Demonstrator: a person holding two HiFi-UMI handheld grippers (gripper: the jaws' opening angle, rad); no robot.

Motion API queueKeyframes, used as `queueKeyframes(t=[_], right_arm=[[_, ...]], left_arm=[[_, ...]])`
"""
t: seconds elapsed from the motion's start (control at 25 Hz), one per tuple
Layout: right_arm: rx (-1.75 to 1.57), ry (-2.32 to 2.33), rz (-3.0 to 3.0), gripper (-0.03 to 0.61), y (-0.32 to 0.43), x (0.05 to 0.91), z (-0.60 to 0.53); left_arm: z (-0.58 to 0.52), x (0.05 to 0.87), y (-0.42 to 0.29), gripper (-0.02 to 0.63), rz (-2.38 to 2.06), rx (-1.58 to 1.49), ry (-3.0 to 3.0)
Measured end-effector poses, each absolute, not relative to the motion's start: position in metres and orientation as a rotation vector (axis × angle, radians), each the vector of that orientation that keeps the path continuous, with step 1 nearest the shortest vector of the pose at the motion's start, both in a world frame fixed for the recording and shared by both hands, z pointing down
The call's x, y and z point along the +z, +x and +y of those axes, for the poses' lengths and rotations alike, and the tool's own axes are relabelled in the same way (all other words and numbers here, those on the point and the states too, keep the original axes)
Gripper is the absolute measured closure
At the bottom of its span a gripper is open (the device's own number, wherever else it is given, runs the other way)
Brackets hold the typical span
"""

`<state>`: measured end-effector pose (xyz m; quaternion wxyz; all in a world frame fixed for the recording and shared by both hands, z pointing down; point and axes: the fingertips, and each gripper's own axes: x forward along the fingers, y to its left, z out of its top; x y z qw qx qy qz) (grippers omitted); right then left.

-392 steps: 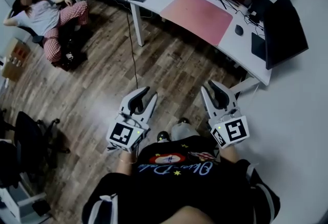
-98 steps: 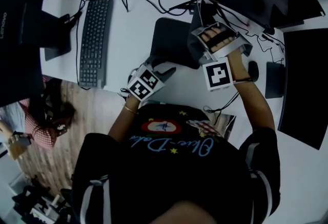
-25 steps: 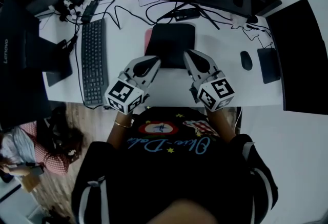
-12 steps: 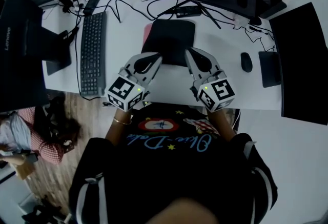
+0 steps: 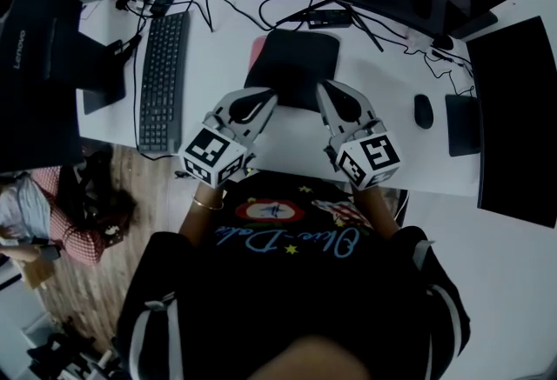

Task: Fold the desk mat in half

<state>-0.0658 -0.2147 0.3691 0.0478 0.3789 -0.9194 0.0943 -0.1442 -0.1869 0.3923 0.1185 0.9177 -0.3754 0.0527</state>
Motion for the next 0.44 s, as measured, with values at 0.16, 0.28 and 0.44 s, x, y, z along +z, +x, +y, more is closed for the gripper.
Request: queueKeyframes(t=[0.16, 0.28, 0.44], right_arm=[[0.285, 1.149, -2.807, 0.578, -0.0677, 0.3685, -0.2135], [0.285, 1.144, -2.806, 0.578, -0.0671, 0.3691, -0.2128], [0.289, 1.143, -2.804, 0.578, -0.0646, 0.3697, -0.2122]], left_arm=[[-0.1851, 0.3918, -0.1448, 0.604, -1.099, 0.163, 2.678], [-0.1848, 0.3929, -0.1443, 0.604, -1.101, 0.164, 2.683], [-0.1852, 0.3924, -0.1433, 0.604, -1.115, 0.171, 2.686]])
